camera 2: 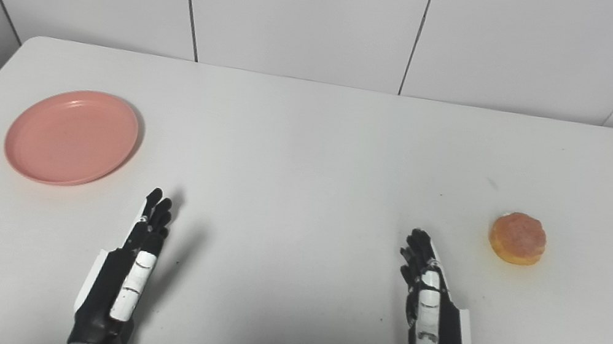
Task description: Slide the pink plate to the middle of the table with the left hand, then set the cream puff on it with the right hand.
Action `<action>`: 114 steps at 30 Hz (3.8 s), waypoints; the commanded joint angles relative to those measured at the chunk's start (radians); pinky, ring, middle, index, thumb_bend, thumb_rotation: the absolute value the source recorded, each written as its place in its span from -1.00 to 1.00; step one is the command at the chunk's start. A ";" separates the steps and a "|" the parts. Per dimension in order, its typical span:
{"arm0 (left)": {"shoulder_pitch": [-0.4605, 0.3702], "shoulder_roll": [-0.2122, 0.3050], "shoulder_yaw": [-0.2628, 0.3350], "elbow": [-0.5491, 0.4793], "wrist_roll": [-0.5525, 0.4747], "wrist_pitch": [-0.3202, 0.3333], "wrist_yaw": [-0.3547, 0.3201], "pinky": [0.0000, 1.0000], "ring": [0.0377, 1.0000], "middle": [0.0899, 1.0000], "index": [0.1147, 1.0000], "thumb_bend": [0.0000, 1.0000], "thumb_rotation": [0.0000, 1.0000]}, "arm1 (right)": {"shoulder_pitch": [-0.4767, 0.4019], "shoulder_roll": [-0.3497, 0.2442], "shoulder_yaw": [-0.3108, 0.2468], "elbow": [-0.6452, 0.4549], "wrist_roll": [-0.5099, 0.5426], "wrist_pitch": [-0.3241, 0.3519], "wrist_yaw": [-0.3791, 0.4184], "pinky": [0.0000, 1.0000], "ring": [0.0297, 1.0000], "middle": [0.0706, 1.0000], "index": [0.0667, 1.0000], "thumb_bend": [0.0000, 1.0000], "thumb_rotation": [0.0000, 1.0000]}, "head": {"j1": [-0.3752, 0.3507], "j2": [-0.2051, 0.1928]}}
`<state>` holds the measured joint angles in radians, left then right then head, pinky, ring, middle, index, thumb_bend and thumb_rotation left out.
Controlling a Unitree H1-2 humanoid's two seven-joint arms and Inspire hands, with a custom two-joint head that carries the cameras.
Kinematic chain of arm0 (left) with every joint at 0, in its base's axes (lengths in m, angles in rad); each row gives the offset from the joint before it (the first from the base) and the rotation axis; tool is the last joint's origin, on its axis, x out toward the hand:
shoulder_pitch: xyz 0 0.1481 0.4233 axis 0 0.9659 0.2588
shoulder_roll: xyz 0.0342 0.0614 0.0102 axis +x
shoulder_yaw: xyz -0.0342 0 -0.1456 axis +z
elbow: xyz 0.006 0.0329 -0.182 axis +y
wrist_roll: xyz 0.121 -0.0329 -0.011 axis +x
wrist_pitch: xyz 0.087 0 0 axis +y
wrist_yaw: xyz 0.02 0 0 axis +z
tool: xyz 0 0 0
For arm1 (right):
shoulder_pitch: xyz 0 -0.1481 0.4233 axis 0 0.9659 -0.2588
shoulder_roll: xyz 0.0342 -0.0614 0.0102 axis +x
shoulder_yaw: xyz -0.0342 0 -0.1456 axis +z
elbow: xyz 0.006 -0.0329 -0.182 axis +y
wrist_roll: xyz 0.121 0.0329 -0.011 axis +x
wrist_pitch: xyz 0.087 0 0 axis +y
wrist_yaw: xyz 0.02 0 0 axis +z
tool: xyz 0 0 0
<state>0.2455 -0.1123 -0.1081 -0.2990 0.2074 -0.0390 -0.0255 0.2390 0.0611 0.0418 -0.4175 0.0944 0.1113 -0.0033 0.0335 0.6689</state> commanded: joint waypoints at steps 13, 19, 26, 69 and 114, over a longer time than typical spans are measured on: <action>0.061 -0.019 -0.090 0.069 0.079 -0.076 0.092 0.94 0.97 0.99 0.97 0.38 1.00 | 0.060 -0.051 -0.074 0.092 0.059 -0.067 0.090 1.00 0.97 0.95 0.90 0.44 1.00 | 0.101 -0.129; 0.054 -0.019 -0.103 0.107 0.083 -0.101 0.119 0.91 0.96 0.99 0.96 0.33 1.00 | 0.052 -0.051 -0.086 0.133 0.065 -0.093 0.112 1.00 0.99 0.96 0.91 0.39 1.00 | 0.134 -0.173; 0.044 -0.018 -0.106 0.148 0.085 -0.129 0.132 0.88 0.93 0.98 0.93 0.31 0.87 | 0.043 -0.047 -0.099 0.179 0.077 -0.122 0.128 1.00 1.00 0.98 0.95 0.35 1.00 | 0.140 -0.220; -0.378 0.132 0.080 -0.076 0.012 -0.054 0.049 0.69 0.67 0.60 0.48 0.67 0.97 | -0.012 -0.024 -0.062 0.284 0.010 -0.166 0.098 1.00 0.94 0.91 0.87 0.28 1.00 | 0.122 -0.284; -0.752 0.514 0.498 0.681 -0.384 -0.089 0.037 0.90 0.87 0.79 0.68 0.77 0.80 | -0.020 -0.036 -0.042 0.294 0.001 -0.162 0.084 1.00 0.87 0.79 0.85 0.25 1.00 | 0.122 -0.277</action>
<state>-0.4800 0.3749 0.3796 0.3847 -0.1594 -0.0744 0.0159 0.1847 0.0336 -0.0087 -0.1808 0.1035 -0.0945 0.0820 0.1549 0.3911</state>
